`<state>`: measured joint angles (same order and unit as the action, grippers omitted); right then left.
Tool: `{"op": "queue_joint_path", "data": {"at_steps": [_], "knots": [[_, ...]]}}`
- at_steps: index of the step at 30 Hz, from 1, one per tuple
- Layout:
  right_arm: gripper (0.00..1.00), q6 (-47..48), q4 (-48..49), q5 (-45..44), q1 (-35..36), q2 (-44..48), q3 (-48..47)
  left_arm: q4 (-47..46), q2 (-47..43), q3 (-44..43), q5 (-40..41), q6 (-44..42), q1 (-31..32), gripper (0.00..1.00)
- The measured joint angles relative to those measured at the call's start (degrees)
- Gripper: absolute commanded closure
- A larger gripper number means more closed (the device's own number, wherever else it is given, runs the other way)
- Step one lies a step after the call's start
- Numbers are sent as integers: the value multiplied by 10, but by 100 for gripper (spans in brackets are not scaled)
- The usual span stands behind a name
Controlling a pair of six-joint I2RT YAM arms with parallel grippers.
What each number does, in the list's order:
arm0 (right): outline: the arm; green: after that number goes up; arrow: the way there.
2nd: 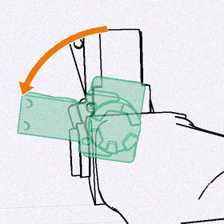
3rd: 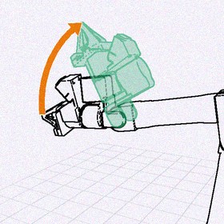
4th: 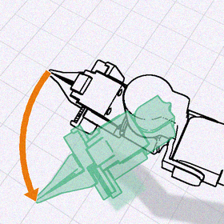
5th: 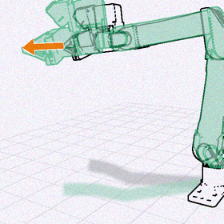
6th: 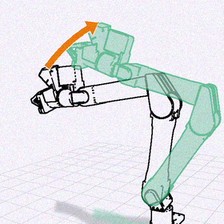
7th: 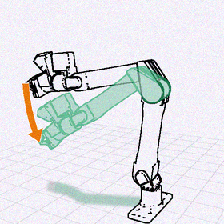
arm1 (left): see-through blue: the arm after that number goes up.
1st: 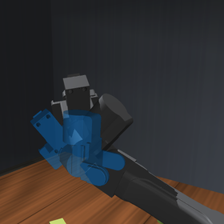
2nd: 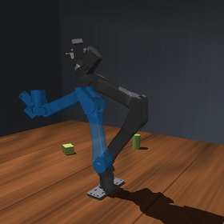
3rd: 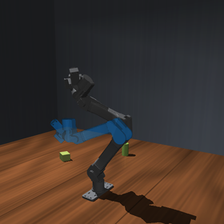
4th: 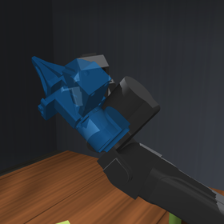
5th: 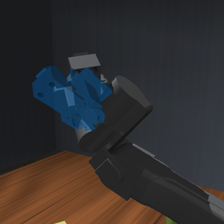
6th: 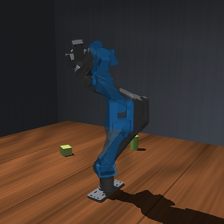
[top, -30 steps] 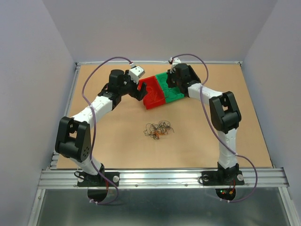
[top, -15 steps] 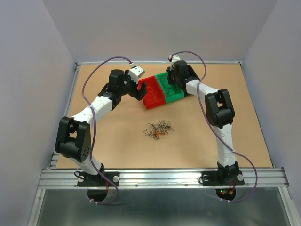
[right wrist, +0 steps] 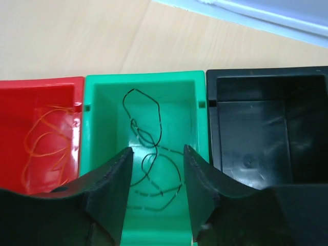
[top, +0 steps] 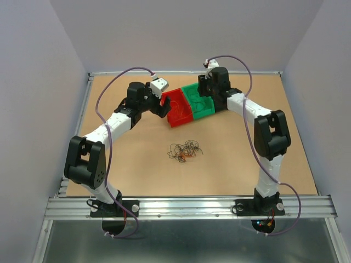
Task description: Untangle the cables
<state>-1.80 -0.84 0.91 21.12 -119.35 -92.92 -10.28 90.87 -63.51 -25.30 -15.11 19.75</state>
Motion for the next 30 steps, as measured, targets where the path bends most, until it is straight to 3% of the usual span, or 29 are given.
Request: {"op": "queue_joint_path", "data": {"at_steps": [3,6,8,15,17,22,26,30], "knots": [[22,-9,4,6,2,71,51,-2,-2,7,-3,-3,0,9],[17,-17,14,29,10,153,134,-2,-5,12,-14,-8,0,9],[18,-23,27,36,24,195,193,-2,-8,14,-28,-14,1,8],[37,-65,87,64,105,289,428,-1,-39,42,-83,-43,7,8],[36,-82,115,80,112,326,502,0,-49,50,-107,-57,13,9],[24,-115,156,77,111,416,597,17,-51,55,-121,-101,76,11],[22,-146,196,12,111,478,628,30,-37,54,-125,-121,120,16],[22,-166,225,-69,111,537,663,58,24,33,-134,-135,121,19]]}}
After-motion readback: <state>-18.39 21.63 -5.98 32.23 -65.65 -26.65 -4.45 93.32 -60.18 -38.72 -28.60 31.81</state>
